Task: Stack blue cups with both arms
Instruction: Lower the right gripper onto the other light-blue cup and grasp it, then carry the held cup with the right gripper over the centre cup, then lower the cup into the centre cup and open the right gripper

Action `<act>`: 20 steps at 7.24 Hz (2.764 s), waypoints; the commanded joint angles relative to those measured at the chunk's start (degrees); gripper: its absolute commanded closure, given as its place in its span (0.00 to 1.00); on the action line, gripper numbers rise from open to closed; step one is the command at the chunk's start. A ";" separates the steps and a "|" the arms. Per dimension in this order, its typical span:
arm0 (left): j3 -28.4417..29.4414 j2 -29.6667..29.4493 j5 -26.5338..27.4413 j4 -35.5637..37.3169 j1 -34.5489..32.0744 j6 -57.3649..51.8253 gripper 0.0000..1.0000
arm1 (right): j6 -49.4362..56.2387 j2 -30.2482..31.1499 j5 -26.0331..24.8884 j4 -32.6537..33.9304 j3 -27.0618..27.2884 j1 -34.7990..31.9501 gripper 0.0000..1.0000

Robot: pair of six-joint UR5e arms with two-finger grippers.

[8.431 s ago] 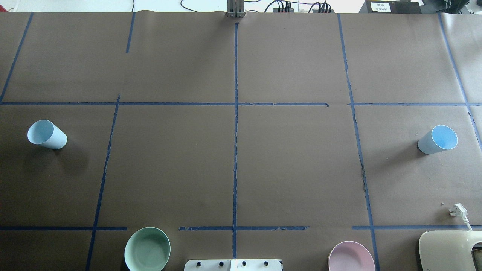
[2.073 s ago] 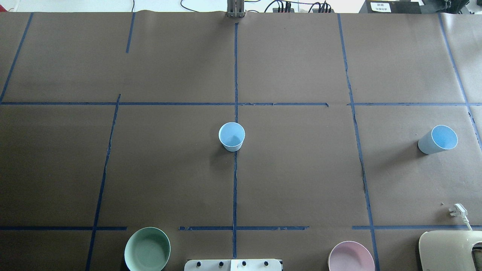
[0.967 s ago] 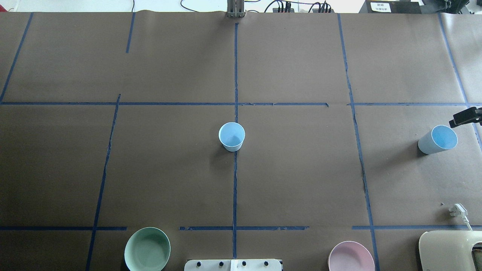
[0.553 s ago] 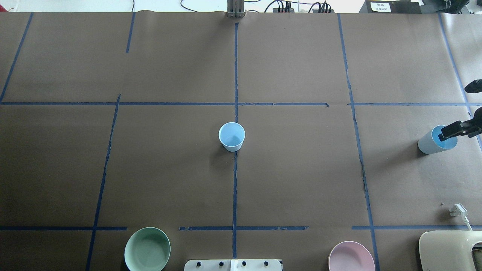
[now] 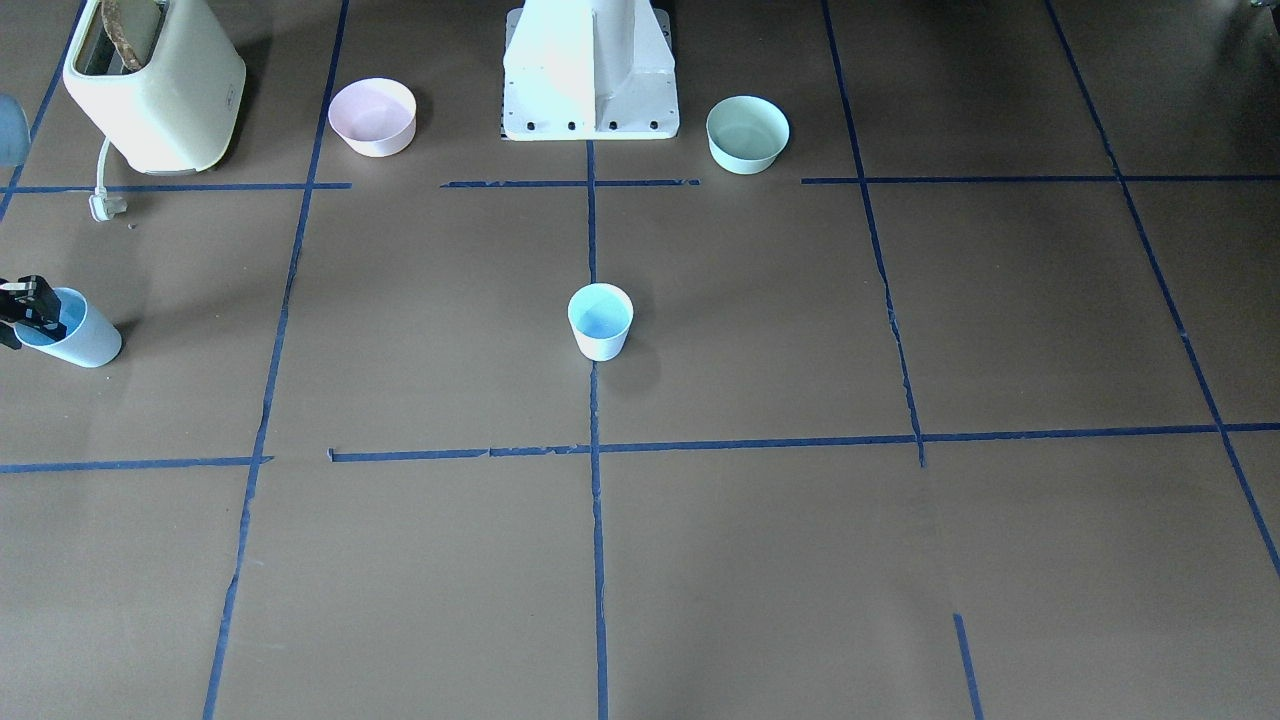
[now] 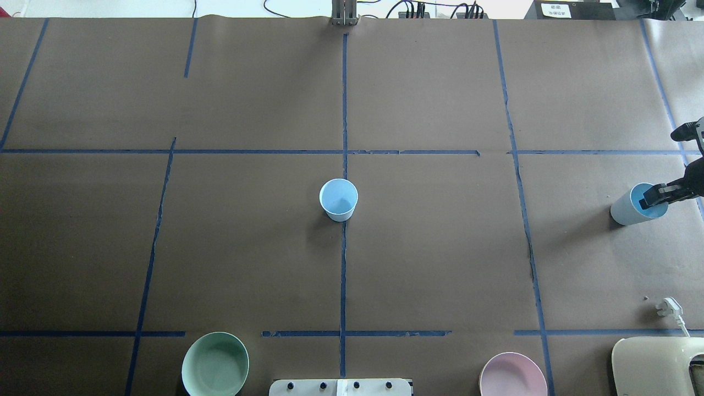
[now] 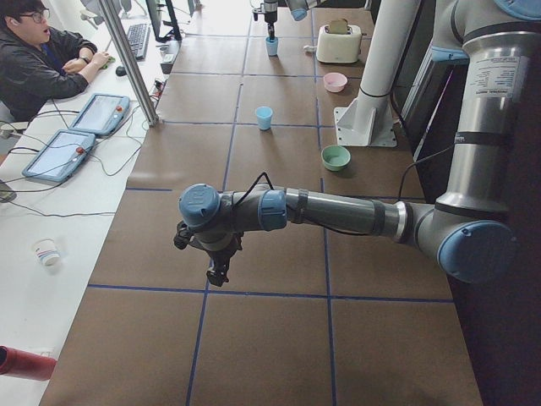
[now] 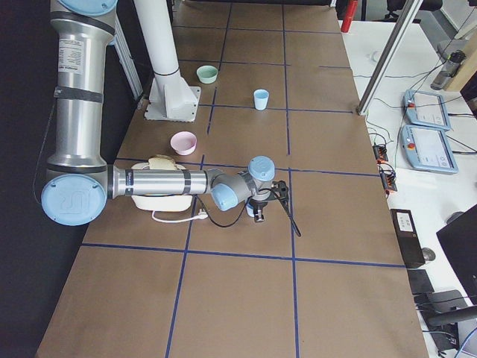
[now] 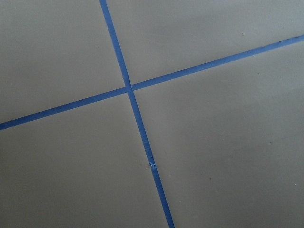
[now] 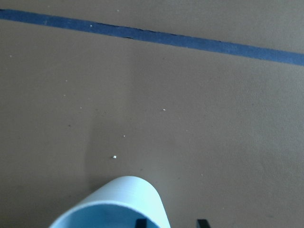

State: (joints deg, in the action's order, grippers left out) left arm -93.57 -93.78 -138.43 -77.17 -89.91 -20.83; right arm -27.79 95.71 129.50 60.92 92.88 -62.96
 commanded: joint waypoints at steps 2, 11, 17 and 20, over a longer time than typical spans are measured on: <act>-0.20 -0.08 0.00 0.00 0.00 1.13 0.00 | -0.51 0.35 0.49 0.60 2.21 -0.06 1.00; -1.96 7.91 2.81 -12.13 -0.70 11.34 0.00 | -49.86 -46.09 -11.07 39.70 14.45 21.52 1.00; -1.96 7.82 2.72 -12.13 -0.70 11.69 0.00 | -56.76 -53.70 -21.56 39.10 3.19 32.28 1.00; -1.96 7.82 2.72 -12.13 -0.70 11.69 0.00 | -56.76 -53.17 -21.57 39.10 3.09 32.37 1.00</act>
State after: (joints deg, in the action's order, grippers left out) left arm -95.54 -85.96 -135.70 -89.33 -90.61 -9.14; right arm -84.55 42.36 107.93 100.05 96.03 -30.68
